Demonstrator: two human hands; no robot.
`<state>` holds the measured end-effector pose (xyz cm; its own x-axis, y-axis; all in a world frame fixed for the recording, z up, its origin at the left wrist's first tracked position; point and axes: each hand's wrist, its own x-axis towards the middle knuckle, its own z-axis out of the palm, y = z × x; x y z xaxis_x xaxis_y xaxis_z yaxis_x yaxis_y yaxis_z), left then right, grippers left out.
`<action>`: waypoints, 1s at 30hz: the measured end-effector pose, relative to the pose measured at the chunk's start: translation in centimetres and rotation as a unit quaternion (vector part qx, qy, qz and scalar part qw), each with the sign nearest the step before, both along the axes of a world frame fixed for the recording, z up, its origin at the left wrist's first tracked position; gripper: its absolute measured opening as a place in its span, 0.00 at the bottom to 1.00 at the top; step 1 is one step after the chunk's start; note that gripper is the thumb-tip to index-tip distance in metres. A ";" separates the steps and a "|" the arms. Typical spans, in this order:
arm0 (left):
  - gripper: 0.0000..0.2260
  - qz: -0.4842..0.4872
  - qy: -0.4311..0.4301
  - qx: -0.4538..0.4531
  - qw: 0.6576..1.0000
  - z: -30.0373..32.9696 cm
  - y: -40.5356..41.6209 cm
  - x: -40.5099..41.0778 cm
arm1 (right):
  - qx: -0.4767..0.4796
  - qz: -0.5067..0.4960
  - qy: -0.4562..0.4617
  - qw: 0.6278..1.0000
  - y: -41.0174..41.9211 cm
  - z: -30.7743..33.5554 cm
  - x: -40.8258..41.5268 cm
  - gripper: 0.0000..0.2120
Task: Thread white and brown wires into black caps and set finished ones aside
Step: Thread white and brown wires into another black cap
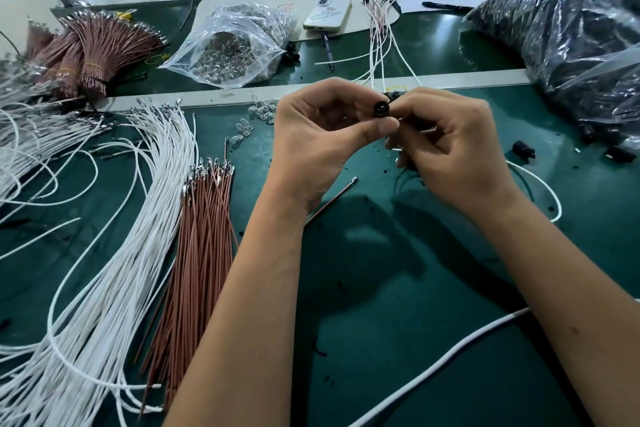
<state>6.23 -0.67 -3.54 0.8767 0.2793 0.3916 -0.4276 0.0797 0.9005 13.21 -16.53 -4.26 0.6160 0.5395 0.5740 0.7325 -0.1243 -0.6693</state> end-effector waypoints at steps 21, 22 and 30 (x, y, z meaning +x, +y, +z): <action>0.15 -0.028 -0.022 -0.005 0.999 0.4 -0.5 -0.3 | -0.003 -0.032 -0.061 0.998 -0.6 0.6 -0.2 0.05; 0.15 -0.031 -0.024 -0.005 0.999 0.4 -0.5 -0.3 | -0.007 -0.031 -0.063 0.997 -0.6 0.6 -0.1 0.05; 0.15 -0.042 -0.030 -0.001 0.999 0.3 -0.5 -0.3 | -0.038 -0.028 -0.073 0.996 -0.6 0.2 0.1 0.04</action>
